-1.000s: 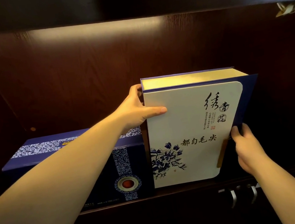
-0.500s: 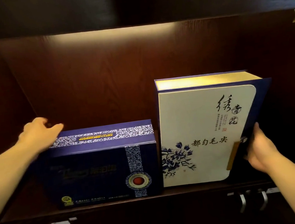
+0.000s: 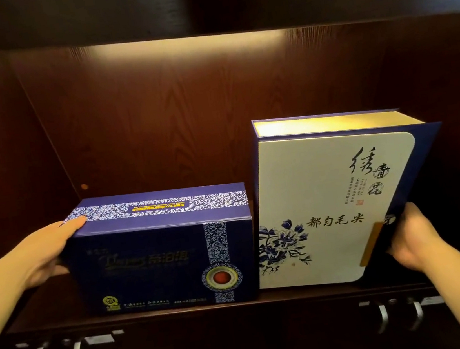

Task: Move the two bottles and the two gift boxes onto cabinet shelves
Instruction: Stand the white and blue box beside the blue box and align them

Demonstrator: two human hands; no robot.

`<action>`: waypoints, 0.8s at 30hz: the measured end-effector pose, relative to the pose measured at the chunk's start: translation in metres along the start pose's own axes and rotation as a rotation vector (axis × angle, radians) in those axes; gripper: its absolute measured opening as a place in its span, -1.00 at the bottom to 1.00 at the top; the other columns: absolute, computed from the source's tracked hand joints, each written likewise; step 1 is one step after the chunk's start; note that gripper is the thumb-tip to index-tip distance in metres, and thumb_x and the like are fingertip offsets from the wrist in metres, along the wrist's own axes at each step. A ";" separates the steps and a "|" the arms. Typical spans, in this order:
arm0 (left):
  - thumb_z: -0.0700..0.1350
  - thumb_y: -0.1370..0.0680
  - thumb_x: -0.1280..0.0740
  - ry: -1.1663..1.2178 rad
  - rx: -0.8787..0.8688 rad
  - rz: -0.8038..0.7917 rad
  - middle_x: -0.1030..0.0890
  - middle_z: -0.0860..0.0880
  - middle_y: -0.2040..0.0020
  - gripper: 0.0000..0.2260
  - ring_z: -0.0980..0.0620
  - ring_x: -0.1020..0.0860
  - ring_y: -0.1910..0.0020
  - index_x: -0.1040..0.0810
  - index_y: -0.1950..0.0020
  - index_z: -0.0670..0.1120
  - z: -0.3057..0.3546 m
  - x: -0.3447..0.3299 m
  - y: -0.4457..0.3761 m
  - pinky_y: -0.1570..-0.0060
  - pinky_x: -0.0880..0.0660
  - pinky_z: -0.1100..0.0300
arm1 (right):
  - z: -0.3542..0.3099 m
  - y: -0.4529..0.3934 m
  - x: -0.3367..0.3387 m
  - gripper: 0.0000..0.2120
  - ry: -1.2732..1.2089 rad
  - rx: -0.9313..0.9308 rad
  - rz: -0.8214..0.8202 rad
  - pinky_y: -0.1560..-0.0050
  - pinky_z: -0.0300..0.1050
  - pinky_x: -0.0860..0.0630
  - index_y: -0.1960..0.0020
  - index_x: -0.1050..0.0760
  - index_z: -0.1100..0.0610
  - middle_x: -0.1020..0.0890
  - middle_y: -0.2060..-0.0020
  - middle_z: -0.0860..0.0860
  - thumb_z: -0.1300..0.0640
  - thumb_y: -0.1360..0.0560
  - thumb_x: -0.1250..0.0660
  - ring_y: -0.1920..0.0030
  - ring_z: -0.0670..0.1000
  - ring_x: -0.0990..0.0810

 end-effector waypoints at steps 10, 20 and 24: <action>0.15 -0.58 -0.34 -0.027 -0.037 -0.023 -0.63 -0.11 -0.07 -0.78 -0.15 -0.57 -0.01 -0.54 -0.13 0.07 0.006 -0.014 -0.001 -0.09 -0.43 -0.24 | 0.004 -0.007 0.003 -0.48 0.009 -0.028 0.059 -0.40 0.26 -0.33 -0.40 -0.47 0.00 -0.60 -0.27 0.16 -0.19 -0.64 0.06 -0.31 0.21 -0.52; 0.15 -0.54 -0.40 -0.170 -0.102 0.048 -0.57 -0.13 -0.07 -0.57 -0.16 -0.54 0.00 -0.47 -0.30 -0.06 0.021 -0.004 -0.004 0.07 -0.47 -0.16 | -0.001 -0.002 0.003 -0.57 0.035 0.049 0.090 -0.32 0.23 -0.41 -0.28 -0.52 -0.06 -0.63 -0.23 0.10 -0.18 -0.64 0.01 -0.23 0.18 -0.56; 0.19 -0.48 -0.45 -0.326 -0.540 0.346 -0.49 -0.20 -0.39 -0.33 -0.15 -0.49 -0.28 -0.38 -0.45 -0.15 0.096 -0.005 0.018 -0.19 -0.38 -0.02 | -0.001 0.006 0.004 -0.54 0.047 0.064 0.098 -0.36 0.20 -0.30 -0.35 -0.45 -0.16 -0.56 -0.33 0.02 -0.30 -0.63 0.02 -0.38 0.13 -0.46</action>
Point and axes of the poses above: each hand's wrist, its own y-axis away from the middle knuckle, its own x-axis out of the back of the hand, z = x × y, the point moved 10 cm from there along -y, towards the middle knuckle
